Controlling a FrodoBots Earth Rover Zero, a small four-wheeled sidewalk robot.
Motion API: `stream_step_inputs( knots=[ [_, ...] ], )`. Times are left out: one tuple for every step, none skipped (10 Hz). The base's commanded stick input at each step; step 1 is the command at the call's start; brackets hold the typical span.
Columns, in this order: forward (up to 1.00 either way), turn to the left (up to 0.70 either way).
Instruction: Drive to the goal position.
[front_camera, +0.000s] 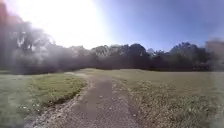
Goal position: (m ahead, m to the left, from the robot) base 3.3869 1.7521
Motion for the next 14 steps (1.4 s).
stream_step_inputs(
  knots=[
    [0.5, 0.0],
    [0.5, 0.0],
    [0.5, 0.0],
    [0.5, 0.0],
    [0.5, 0.0],
    [0.5, 0.0],
    [0.5, 0.0],
    [0.5, 0.0],
    [0.5, 0.0],
    [0.5, 0.0],
    [0.5, 0.0],
    [0.5, 0.0],
    [0.5, 0.0],
    [0.5, 0.0]
  ],
)
